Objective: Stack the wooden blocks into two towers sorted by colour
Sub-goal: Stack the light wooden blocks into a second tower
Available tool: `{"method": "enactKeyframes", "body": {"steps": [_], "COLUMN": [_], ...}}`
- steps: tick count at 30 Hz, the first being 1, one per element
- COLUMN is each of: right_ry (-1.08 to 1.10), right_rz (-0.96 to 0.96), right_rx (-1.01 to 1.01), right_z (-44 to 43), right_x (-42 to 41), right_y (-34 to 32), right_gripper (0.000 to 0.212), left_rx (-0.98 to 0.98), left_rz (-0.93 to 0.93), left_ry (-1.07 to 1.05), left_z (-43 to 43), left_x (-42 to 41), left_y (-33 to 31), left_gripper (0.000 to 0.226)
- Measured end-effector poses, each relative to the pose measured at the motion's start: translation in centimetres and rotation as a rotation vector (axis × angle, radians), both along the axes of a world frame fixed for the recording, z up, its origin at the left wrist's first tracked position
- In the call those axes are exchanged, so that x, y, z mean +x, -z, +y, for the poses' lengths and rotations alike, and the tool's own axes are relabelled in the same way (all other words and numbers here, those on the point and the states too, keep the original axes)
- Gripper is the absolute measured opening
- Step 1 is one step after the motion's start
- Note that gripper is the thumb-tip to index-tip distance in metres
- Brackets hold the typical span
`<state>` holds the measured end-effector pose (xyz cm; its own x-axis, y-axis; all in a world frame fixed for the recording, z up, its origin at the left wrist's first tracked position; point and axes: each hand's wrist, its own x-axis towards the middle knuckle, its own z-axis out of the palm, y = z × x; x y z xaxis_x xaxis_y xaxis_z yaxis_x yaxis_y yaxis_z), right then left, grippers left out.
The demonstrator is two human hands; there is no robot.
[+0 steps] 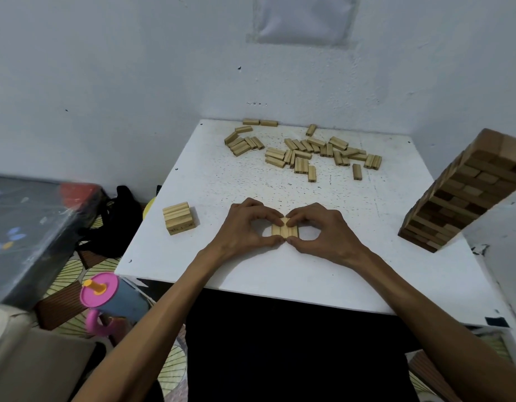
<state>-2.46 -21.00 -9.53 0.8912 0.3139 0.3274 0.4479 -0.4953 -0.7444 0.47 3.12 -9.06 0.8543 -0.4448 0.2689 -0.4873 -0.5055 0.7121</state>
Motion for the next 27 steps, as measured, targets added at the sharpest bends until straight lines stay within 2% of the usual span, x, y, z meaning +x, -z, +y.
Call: {"method": "enactKeyframes", "body": {"steps": [10, 16, 23, 27], "right_ry": [-0.107, -0.212, -0.310, -0.344], "right_rz": [-0.131, -0.093, 0.008, 0.026], "right_rx": [-0.008, 0.003, -0.022, -0.021], "right_z": [4.6, 9.1, 14.7, 17.3], "right_x": [2.9, 5.5, 7.2, 7.8], "right_y": [-2.7, -3.6, -4.2, -3.8], "right_gripper": [0.032, 0.036, 0.054, 0.054], "left_rx": [-0.023, -0.053, -0.085, -0.112], "left_rz": [-0.041, -0.055, 0.008, 0.074], "left_ry": [-0.133, -0.247, -0.351, -0.417], "left_z": [4.5, 8.9, 14.0, 16.3], "left_x": [-0.4, -0.6, -1.5, -2.0], "left_y": [-2.5, -3.8, -4.4, -3.7], "left_gripper": [0.030, 0.031, 0.059, 0.074]}}
